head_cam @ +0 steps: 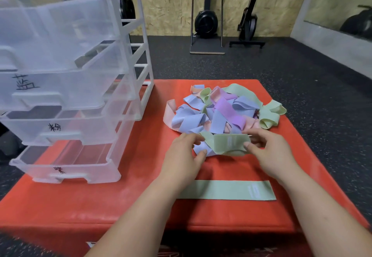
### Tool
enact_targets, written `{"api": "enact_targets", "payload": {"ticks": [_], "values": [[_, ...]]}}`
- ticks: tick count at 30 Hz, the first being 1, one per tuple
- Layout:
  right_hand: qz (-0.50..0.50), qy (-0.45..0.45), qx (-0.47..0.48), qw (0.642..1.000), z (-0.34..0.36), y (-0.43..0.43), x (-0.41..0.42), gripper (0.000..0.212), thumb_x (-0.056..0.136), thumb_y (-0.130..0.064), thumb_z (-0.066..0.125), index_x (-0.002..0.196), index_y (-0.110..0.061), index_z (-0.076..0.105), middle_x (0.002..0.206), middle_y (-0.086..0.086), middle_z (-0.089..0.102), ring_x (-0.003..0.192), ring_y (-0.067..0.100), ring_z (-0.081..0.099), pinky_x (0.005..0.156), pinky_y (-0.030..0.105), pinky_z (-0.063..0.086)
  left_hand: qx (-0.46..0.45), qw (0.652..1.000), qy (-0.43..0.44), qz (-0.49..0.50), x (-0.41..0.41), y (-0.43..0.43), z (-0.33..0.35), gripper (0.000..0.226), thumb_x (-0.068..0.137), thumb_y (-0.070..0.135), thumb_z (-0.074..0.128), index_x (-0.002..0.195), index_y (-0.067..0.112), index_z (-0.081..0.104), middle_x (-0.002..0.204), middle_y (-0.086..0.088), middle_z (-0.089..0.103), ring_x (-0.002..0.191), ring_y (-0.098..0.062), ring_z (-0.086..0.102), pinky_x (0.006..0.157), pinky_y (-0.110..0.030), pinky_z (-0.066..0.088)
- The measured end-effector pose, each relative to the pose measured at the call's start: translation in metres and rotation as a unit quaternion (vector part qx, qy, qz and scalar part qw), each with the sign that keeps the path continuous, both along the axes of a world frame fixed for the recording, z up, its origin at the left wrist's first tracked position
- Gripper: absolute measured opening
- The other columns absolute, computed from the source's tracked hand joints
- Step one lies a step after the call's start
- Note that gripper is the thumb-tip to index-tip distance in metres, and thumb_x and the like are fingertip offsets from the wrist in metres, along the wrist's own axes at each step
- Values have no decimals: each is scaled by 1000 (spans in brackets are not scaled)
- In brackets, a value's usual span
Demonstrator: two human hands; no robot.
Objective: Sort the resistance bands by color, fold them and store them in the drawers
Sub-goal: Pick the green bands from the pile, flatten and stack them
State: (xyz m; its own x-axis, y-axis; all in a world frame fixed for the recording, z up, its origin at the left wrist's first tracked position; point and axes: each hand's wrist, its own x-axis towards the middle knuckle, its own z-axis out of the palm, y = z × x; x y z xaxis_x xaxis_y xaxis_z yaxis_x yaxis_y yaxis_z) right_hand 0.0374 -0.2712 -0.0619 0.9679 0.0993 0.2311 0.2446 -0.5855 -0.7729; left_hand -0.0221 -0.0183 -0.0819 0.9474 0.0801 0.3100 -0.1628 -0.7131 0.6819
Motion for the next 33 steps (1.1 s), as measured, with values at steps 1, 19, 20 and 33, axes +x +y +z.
{"api": "enact_targets", "payload": {"ticks": [1, 19, 20, 33], "values": [[13, 0, 1, 1000, 0, -1, -3, 37, 86, -7, 80, 111, -33, 75, 91, -10, 76, 82, 1, 69, 85, 32, 58, -8, 1000, 9, -5, -1, -4, 1, 31, 93, 32, 71, 124, 32, 66, 118, 16, 65, 105, -9, 60, 94, -37, 53], [62, 19, -163, 985, 5, -1, -3, 27, 77, -27, 84, 98, -35, 69, 102, -18, 69, 98, 5, 65, 80, 26, 45, -149, 987, 45, -38, 18, -25, 11, 9, 98, 20, 71, 97, 27, 76, 90, 21, 72, 83, -7, 66, 68, -14, 44], [79, 2, -174, 982, 8, 1, -3, 35, 77, -28, 83, 108, -36, 69, 110, -20, 67, 107, 5, 63, 87, 26, 45, -148, 987, 37, -47, 18, -25, 11, 9, 99, 20, 71, 99, 27, 77, 90, 21, 73, 84, -8, 66, 69, -16, 45], [102, -25, 92, 990, 31, 28, -12, 21, 78, -38, 86, 95, -28, 77, 94, -2, 75, 88, 21, 73, 79, 37, 58, -334, 941, 23, -55, 8, -35, 36, 15, 96, 28, 78, 105, 17, 74, 93, 2, 81, 94, -14, 76, 87, -33, 58]]}}
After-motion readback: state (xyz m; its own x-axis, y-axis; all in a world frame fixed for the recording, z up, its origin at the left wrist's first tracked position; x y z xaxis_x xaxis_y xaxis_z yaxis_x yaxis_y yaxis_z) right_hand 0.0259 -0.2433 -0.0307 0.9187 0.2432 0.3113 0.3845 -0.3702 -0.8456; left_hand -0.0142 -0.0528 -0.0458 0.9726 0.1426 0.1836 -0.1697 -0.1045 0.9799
